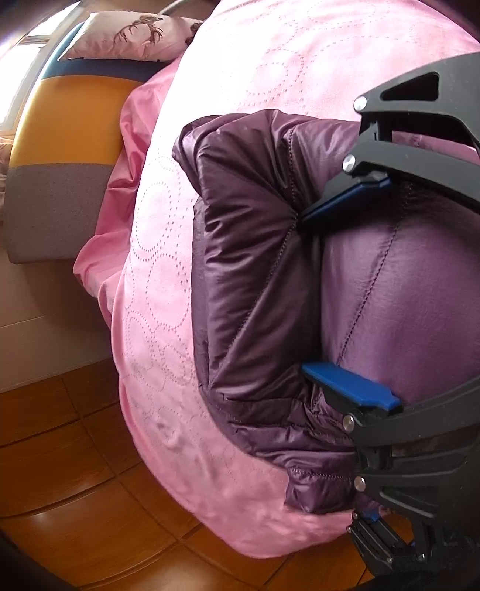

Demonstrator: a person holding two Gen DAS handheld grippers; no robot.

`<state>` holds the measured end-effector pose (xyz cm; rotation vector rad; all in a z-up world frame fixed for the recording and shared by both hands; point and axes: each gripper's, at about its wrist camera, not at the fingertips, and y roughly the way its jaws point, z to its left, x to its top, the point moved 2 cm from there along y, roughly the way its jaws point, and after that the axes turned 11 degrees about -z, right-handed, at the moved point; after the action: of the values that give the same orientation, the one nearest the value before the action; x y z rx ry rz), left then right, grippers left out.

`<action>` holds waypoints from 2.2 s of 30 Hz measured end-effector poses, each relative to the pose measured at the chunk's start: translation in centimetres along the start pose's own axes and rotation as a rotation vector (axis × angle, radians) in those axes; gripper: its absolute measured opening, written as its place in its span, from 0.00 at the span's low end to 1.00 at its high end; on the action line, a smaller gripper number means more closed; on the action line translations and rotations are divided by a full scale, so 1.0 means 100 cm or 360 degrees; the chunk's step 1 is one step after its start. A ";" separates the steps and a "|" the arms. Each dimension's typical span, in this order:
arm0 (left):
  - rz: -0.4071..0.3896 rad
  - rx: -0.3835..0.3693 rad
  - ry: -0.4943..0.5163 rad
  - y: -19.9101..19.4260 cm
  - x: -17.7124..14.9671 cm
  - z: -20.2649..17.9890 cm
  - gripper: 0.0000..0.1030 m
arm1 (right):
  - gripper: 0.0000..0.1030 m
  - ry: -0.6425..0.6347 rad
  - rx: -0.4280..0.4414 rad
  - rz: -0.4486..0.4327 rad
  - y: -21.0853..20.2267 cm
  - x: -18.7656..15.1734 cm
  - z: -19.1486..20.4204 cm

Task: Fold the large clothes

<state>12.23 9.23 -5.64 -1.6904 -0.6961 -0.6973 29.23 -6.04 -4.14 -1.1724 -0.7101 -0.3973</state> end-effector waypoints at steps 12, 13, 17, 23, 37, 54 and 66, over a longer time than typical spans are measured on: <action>-0.0051 0.0083 0.0004 -0.014 -0.005 0.009 0.68 | 0.98 0.0161 0.0132 -0.0094 -0.066 -0.014 -0.032; -0.0049 0.0077 -0.0001 -0.014 -0.005 0.010 0.68 | 0.98 0.0206 0.0153 -0.0078 -0.067 -0.018 -0.040; -0.0052 0.0056 -0.0008 -0.014 -0.006 0.011 0.68 | 0.98 0.0429 0.0312 0.0012 -0.064 -0.039 -0.070; -0.0042 0.0023 -0.0015 -0.010 -0.006 0.015 0.68 | 0.98 0.0588 0.0522 0.0086 -0.051 -0.052 -0.084; 0.0079 -0.0350 -0.0329 0.019 -0.020 0.051 0.68 | 0.79 0.0657 0.0828 0.0202 -0.028 -0.048 -0.069; 0.0182 -0.0984 -0.0366 0.061 0.001 -0.047 0.56 | 0.55 0.0568 0.0564 -0.0239 -0.157 -0.060 -0.114; 0.0394 -0.0987 0.0414 0.143 0.037 -0.300 0.52 | 0.56 0.0792 -0.0121 -0.0434 -0.240 -0.116 -0.267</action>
<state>22.53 -22.55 -5.77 -2.1433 -0.0733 -0.9962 13.72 -40.28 -1.08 -0.9920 -0.4185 -0.9156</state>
